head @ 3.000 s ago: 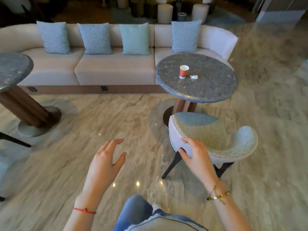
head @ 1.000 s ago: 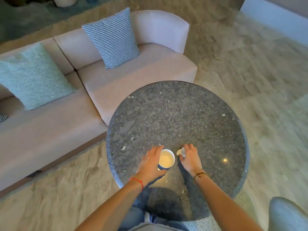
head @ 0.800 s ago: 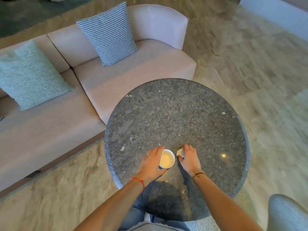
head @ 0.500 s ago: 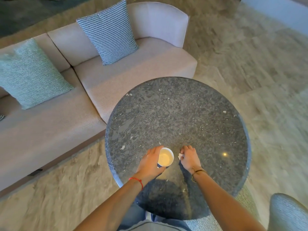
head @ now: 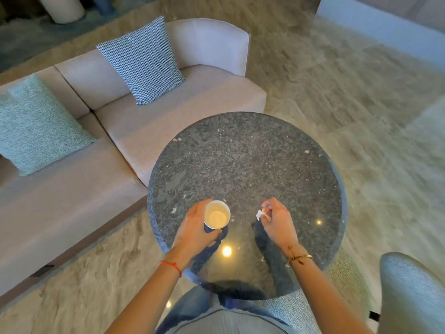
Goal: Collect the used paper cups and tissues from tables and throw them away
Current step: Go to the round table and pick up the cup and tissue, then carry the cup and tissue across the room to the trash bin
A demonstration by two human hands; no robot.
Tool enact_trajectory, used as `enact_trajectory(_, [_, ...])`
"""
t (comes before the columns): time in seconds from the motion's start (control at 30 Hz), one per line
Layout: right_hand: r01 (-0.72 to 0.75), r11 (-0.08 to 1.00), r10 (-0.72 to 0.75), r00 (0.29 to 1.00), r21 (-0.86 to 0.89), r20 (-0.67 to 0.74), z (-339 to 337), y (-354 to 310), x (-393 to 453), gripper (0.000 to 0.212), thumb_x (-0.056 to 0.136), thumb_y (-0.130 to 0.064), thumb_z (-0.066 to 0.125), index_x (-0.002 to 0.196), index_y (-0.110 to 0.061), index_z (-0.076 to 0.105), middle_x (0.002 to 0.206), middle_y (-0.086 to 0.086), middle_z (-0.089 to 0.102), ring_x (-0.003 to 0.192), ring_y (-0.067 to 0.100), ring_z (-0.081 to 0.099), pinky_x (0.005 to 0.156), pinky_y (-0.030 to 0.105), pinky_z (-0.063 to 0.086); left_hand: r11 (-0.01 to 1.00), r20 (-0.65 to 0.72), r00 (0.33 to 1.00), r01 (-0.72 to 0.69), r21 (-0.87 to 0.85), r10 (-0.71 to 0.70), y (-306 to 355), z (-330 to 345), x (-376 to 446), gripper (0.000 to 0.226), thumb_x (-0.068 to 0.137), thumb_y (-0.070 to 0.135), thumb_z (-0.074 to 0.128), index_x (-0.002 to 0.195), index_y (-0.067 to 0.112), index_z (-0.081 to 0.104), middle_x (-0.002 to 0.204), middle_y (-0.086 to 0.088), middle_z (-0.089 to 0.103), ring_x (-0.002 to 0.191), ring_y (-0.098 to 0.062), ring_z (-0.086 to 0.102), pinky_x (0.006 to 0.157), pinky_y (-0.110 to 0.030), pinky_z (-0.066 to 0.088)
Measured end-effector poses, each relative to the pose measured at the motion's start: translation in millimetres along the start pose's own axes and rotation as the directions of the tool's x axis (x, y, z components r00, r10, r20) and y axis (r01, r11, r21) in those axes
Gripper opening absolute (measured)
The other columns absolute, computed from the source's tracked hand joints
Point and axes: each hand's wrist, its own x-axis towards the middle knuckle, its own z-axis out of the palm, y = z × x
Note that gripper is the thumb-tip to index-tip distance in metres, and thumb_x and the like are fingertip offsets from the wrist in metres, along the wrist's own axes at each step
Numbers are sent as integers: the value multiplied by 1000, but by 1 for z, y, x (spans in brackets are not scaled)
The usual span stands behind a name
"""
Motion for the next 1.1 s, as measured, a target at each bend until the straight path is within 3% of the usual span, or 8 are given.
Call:
enact_trajectory(0.3, [-13,996,32,973,85,-229,-9,-19,-123,13,87,-16,62,95,-19,52,86,-4,57,82,13,53,67,23,43,971,32,970,-240,6,239,-7,-21,-59,79,74,29,80,140,26,37,139,5,45,129,-16,40,97,-24,33])
enact_trajectory(0.6, [-182,980,198,876,81,-439,26,-46,-301,19,86,-17,64,101,-19,53,90,-6,55,81,8,51,68,18,40,888,200,867,-459,-38,456,-10,-33,-157,79,73,33,81,139,26,38,136,10,44,124,-9,42,99,-24,36])
enact_trajectory(0.77, [-289,943,332,798,163,-504,37,-60,-394,19,86,-12,63,102,-18,53,89,-4,56,81,12,53,71,27,46,818,321,764,-570,-71,560,2,-24,-209,80,71,36,81,138,26,38,132,11,43,121,-6,41,97,-22,35])
enact_trajectory(0.83, [-337,921,387,751,194,-535,42,-63,-428,18,87,-12,63,101,-18,54,88,-4,55,81,13,53,72,25,44,786,370,712,-611,-92,597,9,-16,-228,79,72,39,80,137,29,37,128,16,42,117,0,40,93,-19,33])
enact_trajectory(1.0, [-426,849,524,597,313,-608,50,-59,-510,18,84,-9,63,97,-17,53,86,-4,56,76,13,53,66,23,39,680,472,547,-714,-168,691,32,14,-274,78,72,38,80,137,30,38,127,20,40,114,6,38,88,-3,31])
enact_trajectory(1.1, [-462,805,581,485,373,-654,52,-51,-558,19,83,-8,64,98,-17,54,85,-3,56,78,14,54,69,28,46,616,530,439,-757,-217,726,49,37,-306,77,72,37,80,135,34,37,125,22,39,115,5,39,86,-7,31])
